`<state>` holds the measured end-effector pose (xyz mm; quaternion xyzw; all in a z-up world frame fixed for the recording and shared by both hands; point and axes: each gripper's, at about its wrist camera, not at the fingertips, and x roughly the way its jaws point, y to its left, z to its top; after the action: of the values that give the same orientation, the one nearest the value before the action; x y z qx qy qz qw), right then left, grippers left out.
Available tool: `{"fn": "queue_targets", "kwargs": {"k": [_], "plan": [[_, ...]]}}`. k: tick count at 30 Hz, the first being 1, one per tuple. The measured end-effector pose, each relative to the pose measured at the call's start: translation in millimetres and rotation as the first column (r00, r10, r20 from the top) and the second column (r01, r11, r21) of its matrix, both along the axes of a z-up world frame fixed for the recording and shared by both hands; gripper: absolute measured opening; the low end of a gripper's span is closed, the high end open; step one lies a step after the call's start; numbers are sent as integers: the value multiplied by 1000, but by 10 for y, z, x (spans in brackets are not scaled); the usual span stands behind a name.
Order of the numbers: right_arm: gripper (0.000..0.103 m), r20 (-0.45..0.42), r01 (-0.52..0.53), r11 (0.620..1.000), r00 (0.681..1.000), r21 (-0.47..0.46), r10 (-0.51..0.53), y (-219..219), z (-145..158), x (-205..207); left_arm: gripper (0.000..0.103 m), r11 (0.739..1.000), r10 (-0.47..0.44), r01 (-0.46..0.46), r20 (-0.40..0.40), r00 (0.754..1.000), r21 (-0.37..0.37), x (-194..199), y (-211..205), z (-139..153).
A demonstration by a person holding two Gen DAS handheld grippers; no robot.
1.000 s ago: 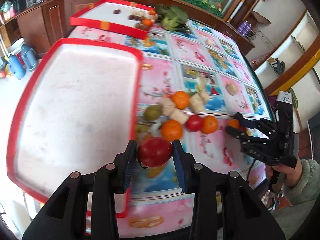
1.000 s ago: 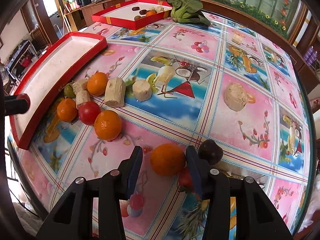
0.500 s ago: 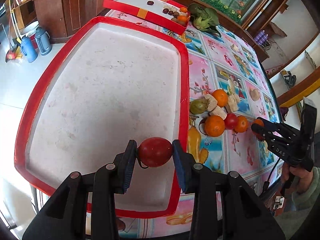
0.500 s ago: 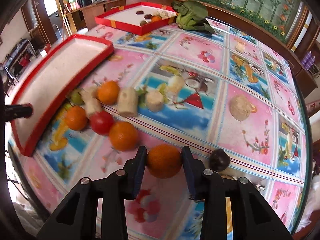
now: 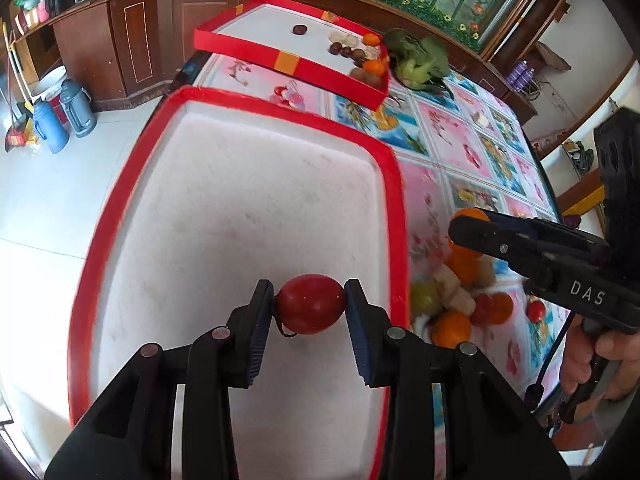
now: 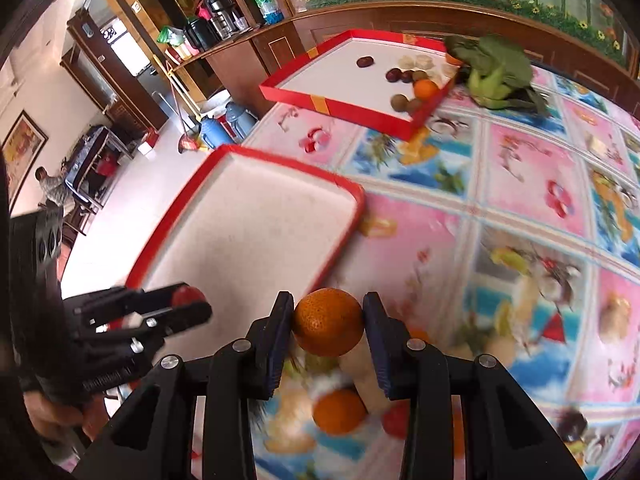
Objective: Organize fruits
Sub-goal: 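Carry tomato and orange into the white tray and open both tools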
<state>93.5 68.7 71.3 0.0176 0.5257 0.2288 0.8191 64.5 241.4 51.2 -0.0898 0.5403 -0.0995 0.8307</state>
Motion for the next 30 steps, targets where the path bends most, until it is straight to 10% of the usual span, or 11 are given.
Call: {"fn": "queue_targets", "kwargs": {"k": [26,30], "plan": [[38,-64,18,999,998,-44,-21,608,-466,693,35,1000,-18,18,-14,1000,20,747,184,-247],[43,-66,17,999,998,-33,-19,584,-433,681,52,1000,2,-2,-27,1000,18,731,201,-237]]}}
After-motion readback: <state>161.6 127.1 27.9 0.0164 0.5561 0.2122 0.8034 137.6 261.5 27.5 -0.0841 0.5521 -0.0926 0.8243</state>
